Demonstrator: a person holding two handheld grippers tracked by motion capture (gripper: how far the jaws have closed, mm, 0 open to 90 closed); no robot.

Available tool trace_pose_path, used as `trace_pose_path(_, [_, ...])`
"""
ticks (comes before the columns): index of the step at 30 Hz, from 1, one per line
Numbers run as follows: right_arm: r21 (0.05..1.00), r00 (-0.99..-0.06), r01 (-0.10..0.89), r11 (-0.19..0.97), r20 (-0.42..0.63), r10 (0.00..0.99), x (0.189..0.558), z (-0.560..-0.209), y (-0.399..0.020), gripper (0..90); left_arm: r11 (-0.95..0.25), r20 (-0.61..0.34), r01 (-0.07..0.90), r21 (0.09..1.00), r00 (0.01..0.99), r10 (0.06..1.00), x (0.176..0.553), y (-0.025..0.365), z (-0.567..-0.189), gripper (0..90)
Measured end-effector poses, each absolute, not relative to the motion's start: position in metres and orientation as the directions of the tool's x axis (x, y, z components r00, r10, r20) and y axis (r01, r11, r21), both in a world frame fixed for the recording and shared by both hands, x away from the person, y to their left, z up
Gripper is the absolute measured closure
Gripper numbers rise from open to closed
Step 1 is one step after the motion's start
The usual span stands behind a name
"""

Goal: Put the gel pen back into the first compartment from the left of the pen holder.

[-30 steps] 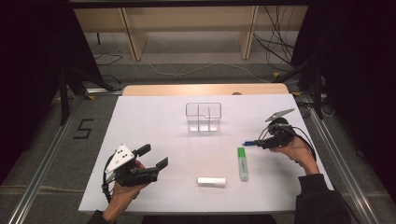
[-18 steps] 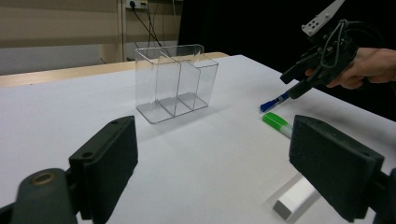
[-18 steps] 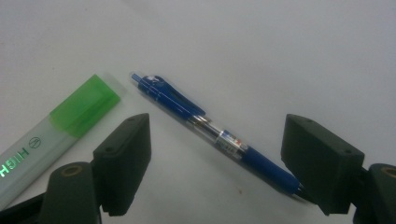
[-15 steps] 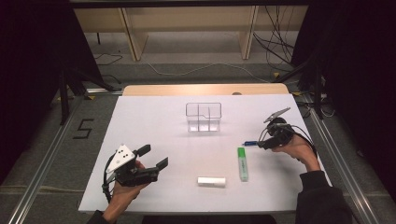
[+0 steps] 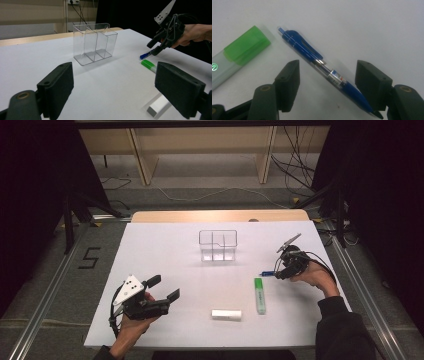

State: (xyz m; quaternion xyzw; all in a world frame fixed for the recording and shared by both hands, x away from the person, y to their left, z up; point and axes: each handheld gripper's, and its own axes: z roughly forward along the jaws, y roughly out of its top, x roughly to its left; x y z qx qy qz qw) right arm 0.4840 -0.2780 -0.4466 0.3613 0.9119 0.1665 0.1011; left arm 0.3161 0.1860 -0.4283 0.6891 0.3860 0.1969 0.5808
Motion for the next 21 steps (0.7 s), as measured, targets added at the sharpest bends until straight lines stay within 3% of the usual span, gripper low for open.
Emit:
trace_pose_path(12, [0.315, -0.746, 0.615, 0.723, -0.066, 0.663, 0.491, -0.455, -0.275, 44.8, -0.031, -0.174, 0.303, 0.953, 0.626, 0.76, 0.316, 0.186, -0.429, 15.1])
trace_pose_path(21, [0.246, -0.763, 0.611, 0.753, -0.072, 0.643, 0.496, -0.453, -0.271, 54.9, -0.027, -0.177, 0.301, 0.953, 0.627, 0.759, 0.316, 0.186, -0.428, 15.1])
